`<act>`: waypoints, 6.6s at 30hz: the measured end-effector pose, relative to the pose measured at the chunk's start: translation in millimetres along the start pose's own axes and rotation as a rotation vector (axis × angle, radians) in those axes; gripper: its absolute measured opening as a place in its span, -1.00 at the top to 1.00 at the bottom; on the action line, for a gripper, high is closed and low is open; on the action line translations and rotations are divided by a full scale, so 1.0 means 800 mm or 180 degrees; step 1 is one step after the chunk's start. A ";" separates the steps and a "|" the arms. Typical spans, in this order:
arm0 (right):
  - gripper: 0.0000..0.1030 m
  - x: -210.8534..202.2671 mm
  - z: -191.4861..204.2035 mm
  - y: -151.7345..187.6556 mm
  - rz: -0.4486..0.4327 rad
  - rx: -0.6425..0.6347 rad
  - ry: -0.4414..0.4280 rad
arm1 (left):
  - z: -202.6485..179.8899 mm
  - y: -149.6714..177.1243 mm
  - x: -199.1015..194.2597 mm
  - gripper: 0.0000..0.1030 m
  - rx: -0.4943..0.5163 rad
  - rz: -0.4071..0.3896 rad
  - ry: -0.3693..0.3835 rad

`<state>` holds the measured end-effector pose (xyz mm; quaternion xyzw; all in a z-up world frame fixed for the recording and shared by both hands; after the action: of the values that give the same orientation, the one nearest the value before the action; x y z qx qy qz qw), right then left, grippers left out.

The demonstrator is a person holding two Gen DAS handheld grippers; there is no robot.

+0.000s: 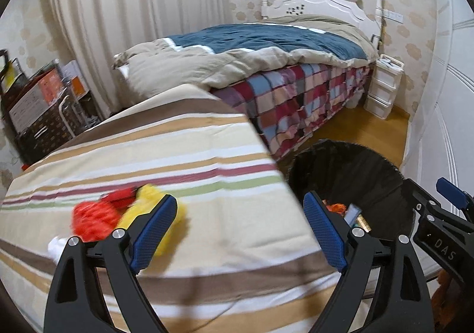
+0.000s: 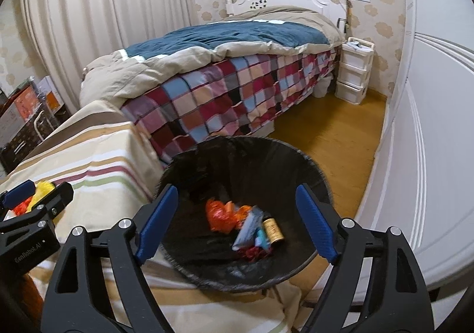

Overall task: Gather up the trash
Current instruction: 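Move back to the bed and grasp the white plastic bag with the left gripper, then grasp the yellow foam net with the right gripper while the left gripper holds the white bag, then carry the white bag and yellow net over the bin and open both grippers, then move back to the bed and grasp the orange foam net with the left gripper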

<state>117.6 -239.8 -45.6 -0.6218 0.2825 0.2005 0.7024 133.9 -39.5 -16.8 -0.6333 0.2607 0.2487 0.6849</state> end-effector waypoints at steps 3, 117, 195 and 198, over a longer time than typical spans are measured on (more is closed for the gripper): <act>-0.56 -0.004 0.016 0.009 0.0033 -0.0062 -0.0051 | 0.022 0.012 -0.007 -0.68 -0.0077 0.0027 -0.0070; 0.18 -0.052 0.062 0.023 0.0007 -0.0335 -0.0358 | 0.032 0.041 -0.044 0.03 -0.0012 -0.0081 0.0167; -0.75 0.016 -0.055 -0.015 -0.0066 0.0199 0.0327 | -0.066 -0.016 0.037 -0.72 0.0233 -0.0003 0.0064; -0.76 0.010 -0.043 -0.007 -0.0046 0.0179 0.0262 | -0.050 -0.005 0.030 -0.72 0.0188 0.0026 0.0029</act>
<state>121.7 -274.8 -48.8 -0.6114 0.3122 0.1617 0.7089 152.9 -79.5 -32.8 -0.6129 0.2736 0.2409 0.7011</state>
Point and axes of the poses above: each gripper's, at about its wrist camera, not at the fingertips, and x roughly the way its jaws point, z to its left, y to its underside, the point moved 1 cm from there along x, roughly the way its jaws point, and after that the axes turned 1 degree about y, right-handed, at the moved point
